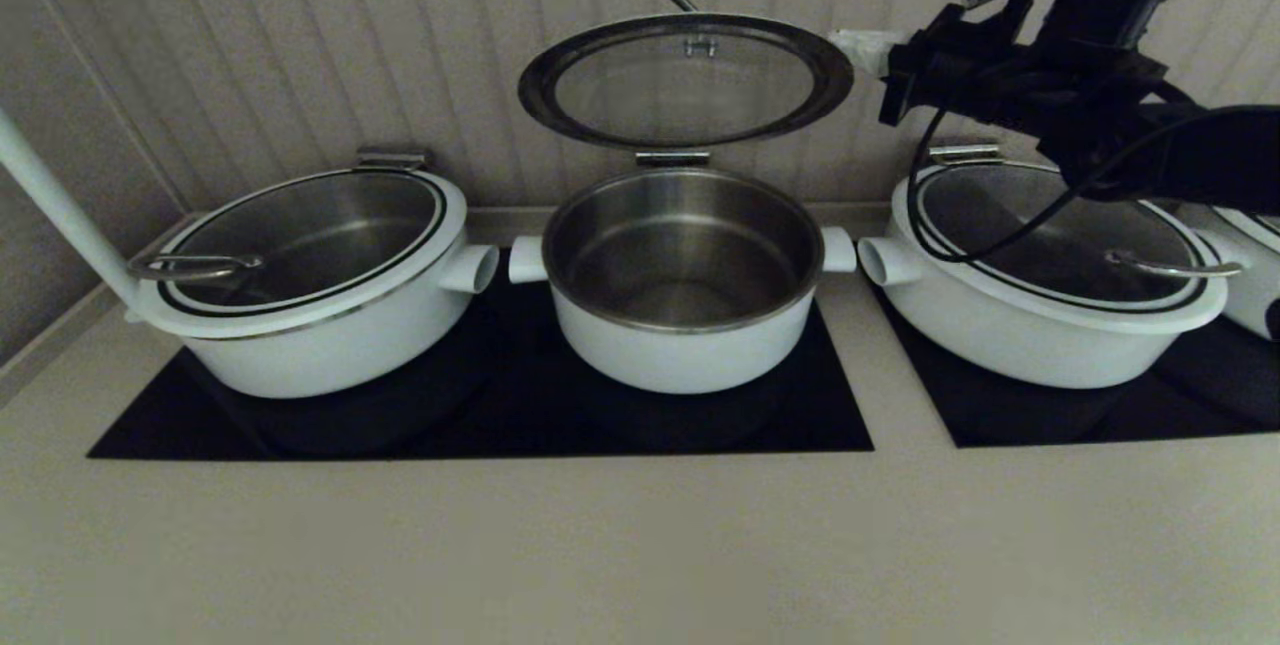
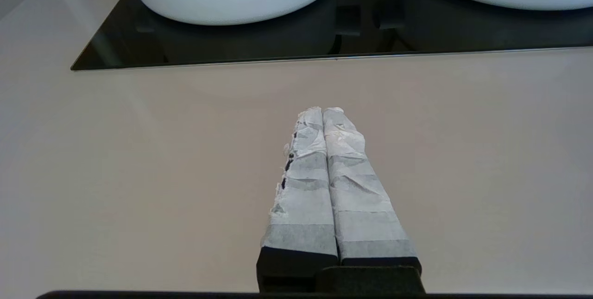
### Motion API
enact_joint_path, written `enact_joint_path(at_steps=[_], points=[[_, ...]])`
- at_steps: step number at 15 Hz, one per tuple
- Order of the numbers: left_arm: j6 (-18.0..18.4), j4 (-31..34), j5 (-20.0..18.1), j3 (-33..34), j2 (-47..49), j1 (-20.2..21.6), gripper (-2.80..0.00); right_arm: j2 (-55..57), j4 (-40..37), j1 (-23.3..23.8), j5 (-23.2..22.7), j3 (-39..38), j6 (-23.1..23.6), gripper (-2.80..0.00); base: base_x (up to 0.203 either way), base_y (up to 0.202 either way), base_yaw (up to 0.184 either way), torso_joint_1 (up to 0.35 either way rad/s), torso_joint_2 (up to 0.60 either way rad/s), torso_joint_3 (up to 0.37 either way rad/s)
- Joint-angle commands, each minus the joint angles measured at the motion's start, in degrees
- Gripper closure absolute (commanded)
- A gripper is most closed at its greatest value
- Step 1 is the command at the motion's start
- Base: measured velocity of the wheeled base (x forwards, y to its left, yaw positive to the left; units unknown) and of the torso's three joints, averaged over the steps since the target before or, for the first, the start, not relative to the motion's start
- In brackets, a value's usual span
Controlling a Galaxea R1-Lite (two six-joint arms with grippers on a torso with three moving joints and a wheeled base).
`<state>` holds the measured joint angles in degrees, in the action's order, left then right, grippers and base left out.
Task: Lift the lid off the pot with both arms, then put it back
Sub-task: Close the pot lid
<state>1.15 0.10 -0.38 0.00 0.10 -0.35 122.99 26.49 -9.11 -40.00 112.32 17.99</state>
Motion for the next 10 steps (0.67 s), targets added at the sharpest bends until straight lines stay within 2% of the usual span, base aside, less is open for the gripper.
enact_joint_path(at_steps=[1,8,10], points=[[0.0,0.0,0.0,0.0,0.0,0.0,0.00,0.7,0.1,-0.2,-0.3,0.0,0.1,0.00,0.000,0.000,0.000,0.000,0.00,0.000],[0.0,0.0,0.0,0.0,0.0,0.0,0.00,1.4,0.1,-0.5,-0.9,0.0,0.1,0.00,0.000,0.000,0.000,0.000,0.00,0.000],[0.0,0.0,0.0,0.0,0.0,0.0,0.00,1.4,0.0,-0.5,-2.3,0.0,0.1,0.00,0.000,0.000,0.000,0.000,0.00,0.000]])
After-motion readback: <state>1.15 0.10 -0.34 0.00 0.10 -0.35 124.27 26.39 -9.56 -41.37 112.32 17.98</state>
